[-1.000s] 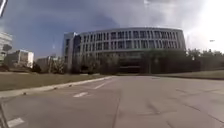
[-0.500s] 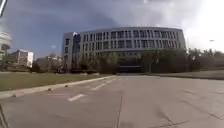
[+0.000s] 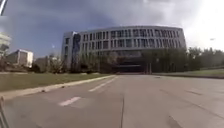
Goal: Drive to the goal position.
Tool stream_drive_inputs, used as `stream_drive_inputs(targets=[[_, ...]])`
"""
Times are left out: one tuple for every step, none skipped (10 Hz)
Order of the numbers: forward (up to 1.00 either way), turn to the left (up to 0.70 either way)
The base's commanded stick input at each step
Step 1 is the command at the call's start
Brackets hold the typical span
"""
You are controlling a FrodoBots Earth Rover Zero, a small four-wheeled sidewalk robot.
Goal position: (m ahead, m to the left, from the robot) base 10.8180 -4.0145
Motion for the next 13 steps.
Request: stream_drive_inputs(targets=[[0.7,0.0],[0.7,0.0],[0.7,0.0],[0.7,0.0],[0.7,0.0],[0.7,0.0],[0.7,0.0],[0.7,0.0],[0.7,0.0],[0.7,0.0],[0.7,0.0],[0.7,0.0],[0.7,0.0]])
